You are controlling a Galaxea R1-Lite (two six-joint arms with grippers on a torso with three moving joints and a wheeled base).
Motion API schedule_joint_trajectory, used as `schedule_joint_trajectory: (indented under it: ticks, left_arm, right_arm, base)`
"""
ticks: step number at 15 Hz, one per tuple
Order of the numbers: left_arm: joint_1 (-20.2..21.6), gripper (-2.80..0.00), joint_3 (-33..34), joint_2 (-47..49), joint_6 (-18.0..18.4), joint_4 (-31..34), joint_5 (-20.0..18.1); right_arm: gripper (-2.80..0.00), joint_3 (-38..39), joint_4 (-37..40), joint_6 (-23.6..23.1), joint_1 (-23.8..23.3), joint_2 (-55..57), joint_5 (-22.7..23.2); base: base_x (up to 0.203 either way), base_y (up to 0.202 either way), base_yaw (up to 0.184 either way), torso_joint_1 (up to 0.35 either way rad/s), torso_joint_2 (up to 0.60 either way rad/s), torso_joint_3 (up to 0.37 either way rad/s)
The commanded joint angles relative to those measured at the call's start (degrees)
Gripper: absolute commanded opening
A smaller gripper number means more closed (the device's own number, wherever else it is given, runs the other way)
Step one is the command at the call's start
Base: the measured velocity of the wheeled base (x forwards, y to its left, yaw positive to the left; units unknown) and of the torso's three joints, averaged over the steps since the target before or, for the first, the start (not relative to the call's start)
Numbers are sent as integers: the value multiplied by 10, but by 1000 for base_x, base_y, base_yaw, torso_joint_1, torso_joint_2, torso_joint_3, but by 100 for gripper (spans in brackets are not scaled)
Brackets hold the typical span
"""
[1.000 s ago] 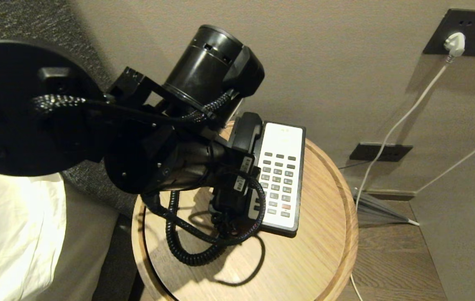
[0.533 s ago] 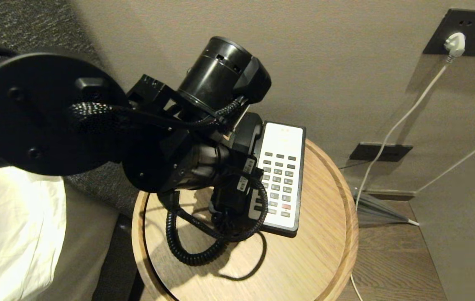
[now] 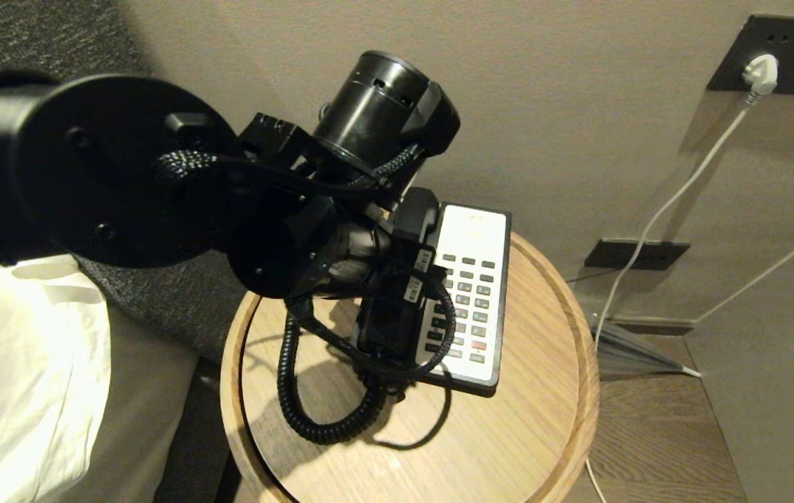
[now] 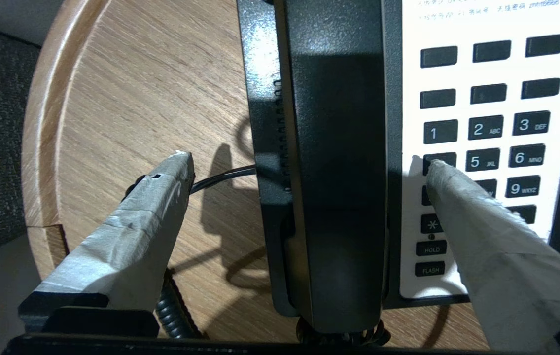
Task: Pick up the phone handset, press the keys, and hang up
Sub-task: Pick up the desk phone handset
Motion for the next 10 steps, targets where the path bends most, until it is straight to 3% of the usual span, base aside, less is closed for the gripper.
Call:
schedule_joint_trajectory:
  ticks: [1, 10]
  left_arm:
    - [0, 0, 1, 4, -1, 2, 2]
    - [3, 0, -5, 11, -8, -8, 2]
  right_arm:
    - [-280, 0, 1, 0, 0, 0, 0]
    - [-280, 0, 1, 0, 0, 0, 0]
  base:
    - [0, 0, 0, 0, 0, 0]
    - [0, 0, 0, 0, 0, 0]
